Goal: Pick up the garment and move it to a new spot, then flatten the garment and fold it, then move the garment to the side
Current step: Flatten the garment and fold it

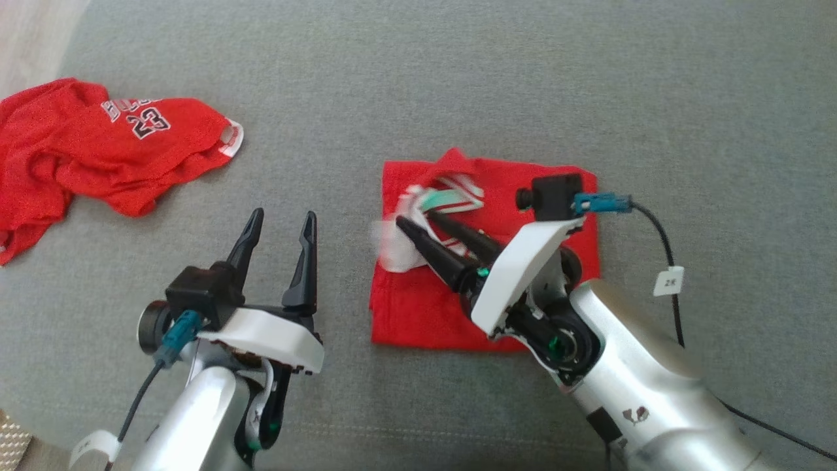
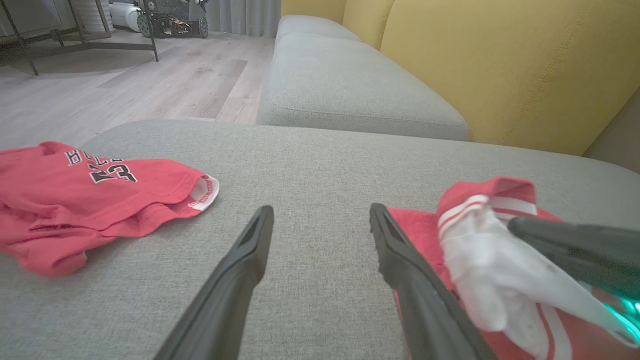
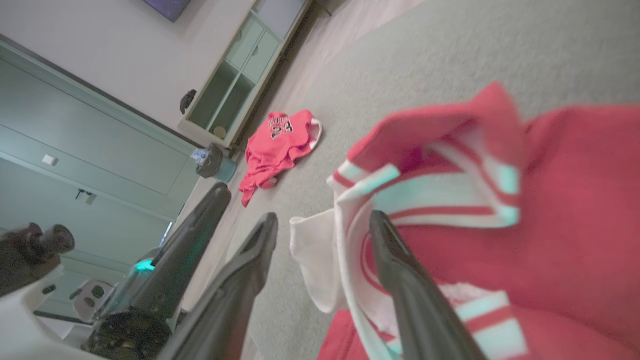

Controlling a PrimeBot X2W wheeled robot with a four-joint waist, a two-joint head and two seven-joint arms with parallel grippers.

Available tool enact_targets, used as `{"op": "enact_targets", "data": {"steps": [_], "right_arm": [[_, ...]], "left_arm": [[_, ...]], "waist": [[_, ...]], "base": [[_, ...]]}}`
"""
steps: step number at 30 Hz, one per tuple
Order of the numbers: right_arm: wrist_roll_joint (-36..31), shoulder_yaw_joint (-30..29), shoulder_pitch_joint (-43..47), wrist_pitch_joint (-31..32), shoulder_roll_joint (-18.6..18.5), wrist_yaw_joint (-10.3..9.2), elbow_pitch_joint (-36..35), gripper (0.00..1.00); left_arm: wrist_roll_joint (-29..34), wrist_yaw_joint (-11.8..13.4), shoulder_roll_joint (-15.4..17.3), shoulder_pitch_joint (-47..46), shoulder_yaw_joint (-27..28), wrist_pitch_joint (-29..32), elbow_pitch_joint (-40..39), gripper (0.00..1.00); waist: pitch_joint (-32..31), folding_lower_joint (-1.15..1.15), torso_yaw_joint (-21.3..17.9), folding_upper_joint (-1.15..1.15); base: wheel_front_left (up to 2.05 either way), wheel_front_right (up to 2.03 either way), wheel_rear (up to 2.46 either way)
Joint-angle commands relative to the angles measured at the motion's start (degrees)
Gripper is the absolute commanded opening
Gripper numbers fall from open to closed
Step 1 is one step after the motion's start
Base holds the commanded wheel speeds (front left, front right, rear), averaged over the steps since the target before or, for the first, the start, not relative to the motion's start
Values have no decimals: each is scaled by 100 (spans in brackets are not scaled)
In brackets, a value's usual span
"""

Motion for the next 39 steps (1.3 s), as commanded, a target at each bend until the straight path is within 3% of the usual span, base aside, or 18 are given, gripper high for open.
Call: {"op": "enact_targets", "data": {"steps": [1,9,16,23,32,39], "right_arm": [[35,73,-200,-223,131,-4,-222,100],[-168,-193,-102,-1154,-336,-4,-840,100],[-740,-1055,349,-1744,-918,-4,-1175,100],[-1494,-2028,988,-1984,-1193,-4,-1286,100],[-2688,-3282,2026,-1813,-1036,-4,-1708,100],[-3292,-3531,2363,-1649,-865,-4,-2158,100]], "left_arm": [[37,-14,58,-227,210,-71,-117,100],[63,12,125,-161,308,-74,-100,100],[48,72,255,-90,404,-69,-145,100],[18,145,379,13,474,-12,-219,100],[-42,260,525,242,554,64,-342,100],[-67,325,601,354,571,125,-447,100]], "waist": [[-7,0,-43,0],[-132,0,-295,0],[-249,0,-506,0],[-398,0,-639,0],[-626,0,-747,0],[-707,0,-785,0]], "base": [[0,0,0],[0,0,0],[0,0,0],[0,0,0],[0,0,0],[0,0,0]]}}
